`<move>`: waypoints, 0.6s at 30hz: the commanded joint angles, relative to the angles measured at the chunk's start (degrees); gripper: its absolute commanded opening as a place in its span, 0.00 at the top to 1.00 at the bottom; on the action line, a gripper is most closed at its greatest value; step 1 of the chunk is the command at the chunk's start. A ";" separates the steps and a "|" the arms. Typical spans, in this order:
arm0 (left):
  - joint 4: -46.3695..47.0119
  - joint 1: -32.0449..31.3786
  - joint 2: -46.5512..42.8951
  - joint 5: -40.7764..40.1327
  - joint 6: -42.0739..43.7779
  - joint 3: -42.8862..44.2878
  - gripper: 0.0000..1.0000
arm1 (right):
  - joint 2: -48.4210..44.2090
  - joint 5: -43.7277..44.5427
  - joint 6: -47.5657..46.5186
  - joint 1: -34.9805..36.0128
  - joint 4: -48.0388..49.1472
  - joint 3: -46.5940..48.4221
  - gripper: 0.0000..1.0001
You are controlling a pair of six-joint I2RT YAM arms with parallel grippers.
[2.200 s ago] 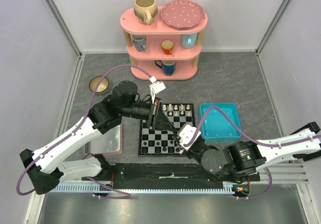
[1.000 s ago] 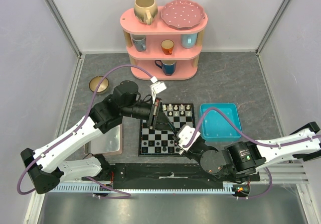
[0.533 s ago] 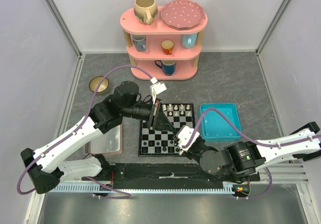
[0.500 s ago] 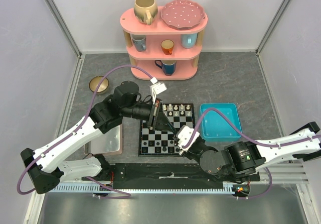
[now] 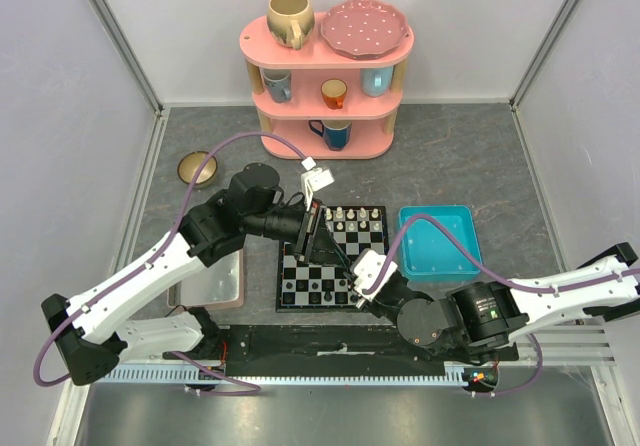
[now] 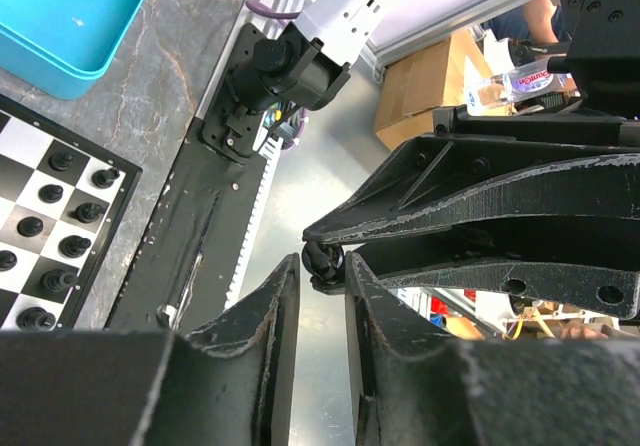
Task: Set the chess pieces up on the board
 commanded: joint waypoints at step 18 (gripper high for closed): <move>-1.66 -0.36 -0.38 -3.03 2.03 0.37 0.98 | -0.97 -0.44 2.37 0.36 1.86 1.46 0.74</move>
